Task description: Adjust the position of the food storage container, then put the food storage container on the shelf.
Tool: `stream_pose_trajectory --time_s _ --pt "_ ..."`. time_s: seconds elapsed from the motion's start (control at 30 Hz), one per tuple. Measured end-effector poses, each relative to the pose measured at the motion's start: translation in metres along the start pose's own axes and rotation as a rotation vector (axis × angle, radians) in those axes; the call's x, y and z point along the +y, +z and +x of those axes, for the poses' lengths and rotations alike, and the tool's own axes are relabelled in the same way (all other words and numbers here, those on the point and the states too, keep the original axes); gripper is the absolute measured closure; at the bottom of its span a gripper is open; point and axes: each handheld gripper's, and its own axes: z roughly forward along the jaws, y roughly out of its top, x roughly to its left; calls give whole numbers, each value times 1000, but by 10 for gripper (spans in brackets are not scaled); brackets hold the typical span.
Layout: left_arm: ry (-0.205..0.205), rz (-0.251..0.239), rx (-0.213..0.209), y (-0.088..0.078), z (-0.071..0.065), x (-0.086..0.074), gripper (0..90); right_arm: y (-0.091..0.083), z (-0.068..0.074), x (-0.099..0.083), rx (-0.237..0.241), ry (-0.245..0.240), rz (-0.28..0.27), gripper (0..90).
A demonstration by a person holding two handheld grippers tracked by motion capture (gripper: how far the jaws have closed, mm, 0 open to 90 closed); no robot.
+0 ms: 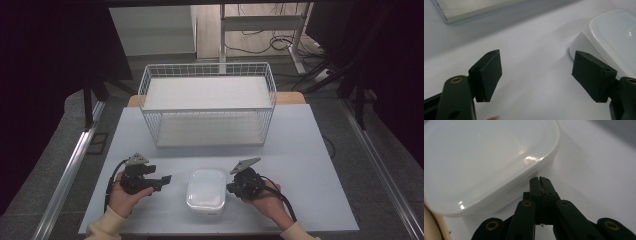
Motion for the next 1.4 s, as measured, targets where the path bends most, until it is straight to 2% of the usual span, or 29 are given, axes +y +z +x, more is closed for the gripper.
stream_pose_trajectory --time_s 0.17,0.33,0.43,0.5,0.6,0.7,0.73,0.8,0.87,0.9,0.97,1.03,1.1,1.17,1.33,1.4 --pt "1 3 -1 1 0 0 236 5 -2 7 -9 3 -12 894" --pt "-2 2 -2 0 0 0 235 4 -3 6 -12 5 -19 893" --pt "-8 7 2 -2 0 0 237 -2 -4 4 -21 12 -43 893" --pt "-22 4 -3 -3 -1 0 242 -13 -4 0 -28 31 -82 893" --pt "-29 -1 -19 -6 -2 1 243 -21 -5 -6 -28 43 -106 891" --pt "-41 -7 -42 -8 -5 3 243 -31 -7 -16 -18 75 -132 882" --pt "-45 -8 -52 -9 -7 3 243 -34 -8 -18 -13 88 -142 866" --pt "-48 -8 -62 -10 -9 4 243 -39 -10 -23 5 110 -165 770" --pt "-54 -2 -63 -11 -12 3 245 -42 -9 -27 -7 135 -211 513" --pt "-63 0 -67 -11 -14 3 246 -42 -9 -28 -15 166 -239 416" --pt "-72 5 -80 -11 -15 3 246 -42 -9 -28 -12 178 -250 391" --pt "-90 9 -105 -12 -17 3 247 -42 -8 -25 28 237 -287 347" --pt "-96 8 -116 -13 -18 3 247 -41 -7 -25 38 248 -294 343" --pt "-96 8 -129 -13 -21 4 249 -39 -5 -24 99 300 -305 340" --pt "-102 15 -162 -10 -26 6 255 -36 -2 -25 117 327 -296 344" --pt "-121 15 -194 -9 -27 6 254 -34 -1 -25 124 342 -292 343"
